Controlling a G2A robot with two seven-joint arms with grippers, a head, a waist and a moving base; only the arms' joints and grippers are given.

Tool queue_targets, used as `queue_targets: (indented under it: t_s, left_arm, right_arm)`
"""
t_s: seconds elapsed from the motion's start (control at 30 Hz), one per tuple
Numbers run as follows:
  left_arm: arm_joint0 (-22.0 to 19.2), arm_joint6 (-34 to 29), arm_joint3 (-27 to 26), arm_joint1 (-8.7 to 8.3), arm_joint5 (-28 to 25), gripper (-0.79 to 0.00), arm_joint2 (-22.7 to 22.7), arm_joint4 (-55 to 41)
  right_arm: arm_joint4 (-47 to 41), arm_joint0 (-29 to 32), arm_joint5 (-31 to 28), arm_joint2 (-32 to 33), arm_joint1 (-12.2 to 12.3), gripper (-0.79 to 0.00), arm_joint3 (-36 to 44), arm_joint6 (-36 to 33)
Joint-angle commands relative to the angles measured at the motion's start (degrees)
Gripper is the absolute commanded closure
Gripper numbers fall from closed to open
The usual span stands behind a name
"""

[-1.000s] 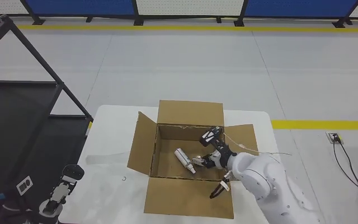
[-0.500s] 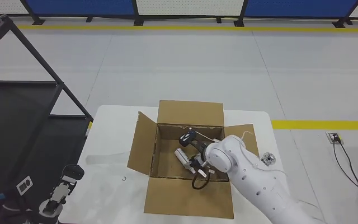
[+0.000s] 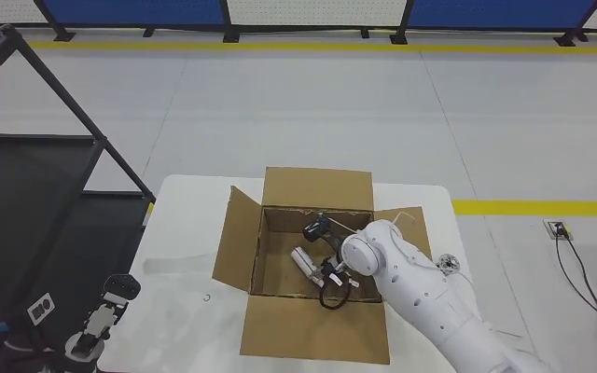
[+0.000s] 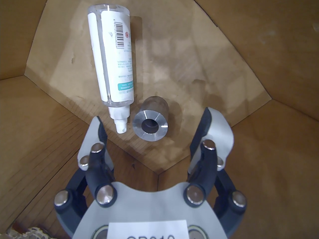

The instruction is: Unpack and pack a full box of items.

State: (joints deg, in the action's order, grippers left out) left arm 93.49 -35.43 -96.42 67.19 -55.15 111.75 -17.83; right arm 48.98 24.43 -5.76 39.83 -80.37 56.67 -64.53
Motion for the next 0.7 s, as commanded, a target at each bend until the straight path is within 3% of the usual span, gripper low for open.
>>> queue_targets:
  t_s: [0.0,0.1,0.23,0.33,0.37,0.43,0.57,0.67]
  left_arm:
    - [0.00,0.00,0.00,0.00,0.00,-0.785,0.00,0.00]
    - [0.00,0.00,0.00,0.00,0.00,-0.785,0.00,0.00]
    - [0.00,0.00,0.00,0.00,0.00,-0.785,0.00,0.00]
    - [0.00,0.00,0.00,0.00,0.00,-0.785,0.00,0.00]
    - [0.00,0.00,0.00,0.00,0.00,-0.785,0.00,0.00]
    - [0.00,0.00,0.00,0.00,0.00,-0.785,0.00,0.00]
    - [0.00,0.00,0.00,0.00,0.00,-0.785,0.00,0.00]
    - [0.00,0.00,0.00,0.00,0.00,-0.785,0.00,0.00]
  right_arm:
    - [0.26,-0.11,0.16,-0.24,-0.23,-0.563,-0.57,0.01]
    - [0.40,-0.23,0.24,-0.55,-0.60,-0.508,-1.22,0.24]
    - [0.72,-0.48,0.24,-1.08,-1.14,-0.526,-2.24,0.19]
    - [0.88,-0.78,0.40,-1.49,-1.60,-0.496,-3.43,0.21]
    - [0.93,-0.89,0.40,-1.58,-1.75,-0.394,-3.88,0.33]
    - [1.02,-1.14,0.34,-1.71,-2.02,-0.314,-4.70,0.57]
    - [1.24,-1.49,0.30,-1.59,-2.37,0.000,-5.41,1.38]
    - [1.56,-1.40,0.13,-1.09,-2.35,0.000,-4.66,1.96]
